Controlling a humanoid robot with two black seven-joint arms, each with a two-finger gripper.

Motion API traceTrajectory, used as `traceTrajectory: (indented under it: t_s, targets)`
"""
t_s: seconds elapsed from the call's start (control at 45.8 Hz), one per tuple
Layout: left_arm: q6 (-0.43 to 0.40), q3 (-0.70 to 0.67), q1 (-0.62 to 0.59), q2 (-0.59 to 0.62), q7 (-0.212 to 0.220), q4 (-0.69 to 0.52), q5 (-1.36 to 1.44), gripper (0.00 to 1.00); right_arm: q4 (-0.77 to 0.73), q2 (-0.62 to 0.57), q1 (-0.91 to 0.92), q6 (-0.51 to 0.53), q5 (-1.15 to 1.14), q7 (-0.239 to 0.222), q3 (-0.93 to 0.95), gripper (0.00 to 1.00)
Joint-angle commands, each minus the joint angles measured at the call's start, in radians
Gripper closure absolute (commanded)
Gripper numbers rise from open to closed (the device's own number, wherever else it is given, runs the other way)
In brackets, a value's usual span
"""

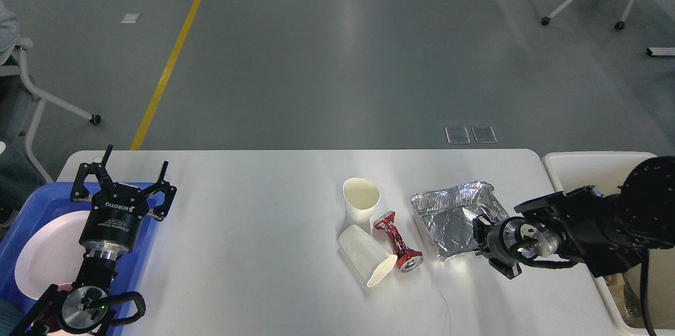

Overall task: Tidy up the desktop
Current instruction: 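Lift the silver foil bag toward the white bin, then drop the foil bag into the bin and open the right gripper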

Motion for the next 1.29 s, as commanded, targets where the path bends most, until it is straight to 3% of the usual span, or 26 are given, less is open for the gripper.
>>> traceTrajectory:
  t_s: [0.0,0.415,0.699,0.83,0.94,1.267]
  targets:
    - [0.0,0.0,0.0,0.0,0.001,0.0,0.0,0.04,0.034,-0.049,0.041,0.023,-0.001,-0.001,-0.008,1.0]
    - [0.0,0.0,0.0,0.0,0.001,0.0,0.0,0.04,0.353,-0.25,0.508,0.235,-0.164,-0.018,-0.22,1.0]
    - [0.001,0.0,0.0,0.0,0.001,0.0,0.0,0.04,0.684,-0.273,0.943,0.26,-0.471,-0.02,-0.359,1.0]
    - [0.0,0.0,0.0,0.0,0.001,0.0,0.0,0.04,0.772,-0.27,1.09,0.362,-0.537,-0.018,-0.364,1.0]
    - [0.0,0.0,0.0,0.0,0.001,0.0,0.0,0.04,0.79,-0.268,1.15,0.41,-0.554,-0.02,-0.363,1.0]
    - [0.0,0.0,0.0,0.0,0.001,0.0,0.0,0.04,0.768,-0.308,1.142,0.387,-0.558,-0.018,-0.441,1.0]
